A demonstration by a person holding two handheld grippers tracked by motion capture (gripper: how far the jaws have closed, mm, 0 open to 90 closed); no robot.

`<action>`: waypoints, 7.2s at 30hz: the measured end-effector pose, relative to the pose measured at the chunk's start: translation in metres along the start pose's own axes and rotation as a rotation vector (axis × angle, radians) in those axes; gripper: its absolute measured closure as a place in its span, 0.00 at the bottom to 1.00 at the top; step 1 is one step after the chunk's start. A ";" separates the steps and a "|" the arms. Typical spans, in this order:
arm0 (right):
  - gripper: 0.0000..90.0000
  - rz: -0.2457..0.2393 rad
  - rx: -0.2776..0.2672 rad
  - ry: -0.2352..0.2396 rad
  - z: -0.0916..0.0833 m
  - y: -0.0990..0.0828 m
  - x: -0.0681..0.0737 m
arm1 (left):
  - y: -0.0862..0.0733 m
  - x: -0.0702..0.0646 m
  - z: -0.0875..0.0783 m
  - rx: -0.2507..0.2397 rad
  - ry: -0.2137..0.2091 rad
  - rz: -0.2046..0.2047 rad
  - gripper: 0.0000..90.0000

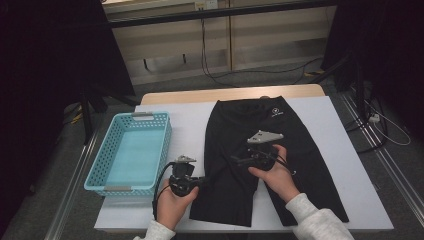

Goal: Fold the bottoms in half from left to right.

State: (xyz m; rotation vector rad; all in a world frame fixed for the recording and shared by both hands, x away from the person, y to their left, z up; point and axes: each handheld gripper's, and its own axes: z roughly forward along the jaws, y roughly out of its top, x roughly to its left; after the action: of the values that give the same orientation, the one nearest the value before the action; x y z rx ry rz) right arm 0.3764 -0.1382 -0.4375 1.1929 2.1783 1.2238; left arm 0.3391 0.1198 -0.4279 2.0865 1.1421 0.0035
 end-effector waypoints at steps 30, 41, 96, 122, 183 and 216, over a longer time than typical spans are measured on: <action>0.17 -0.014 0.023 0.026 0.047 0.019 0.015 | 0.005 -0.013 0.009 -0.019 -0.063 0.054 0.99; 0.18 -0.003 0.023 0.043 0.059 0.026 0.023 | 0.006 -0.015 0.011 -0.033 -0.076 0.063 0.99; 0.45 -0.163 0.078 -0.026 0.075 0.028 -0.006 | 0.010 -0.034 0.026 -0.081 -0.146 0.090 0.99; 0.99 0.054 -0.031 -0.027 0.034 0.068 -0.066 | 0.035 -0.057 0.017 -0.165 -0.213 0.124 0.99; 0.40 0.115 0.098 -0.191 -0.106 -0.071 -0.078 | 0.038 0.021 0.035 -0.094 0.058 0.178 0.10; 1.00 0.217 0.193 -0.220 -0.155 -0.103 -0.090 | 0.045 0.019 0.040 -0.094 0.043 0.176 0.09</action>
State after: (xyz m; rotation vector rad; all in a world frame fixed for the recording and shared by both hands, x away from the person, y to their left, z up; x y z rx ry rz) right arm 0.2756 -0.3185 -0.4443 1.5977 2.0807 0.9241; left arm 0.3963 0.0944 -0.4359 2.1045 0.9610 0.1842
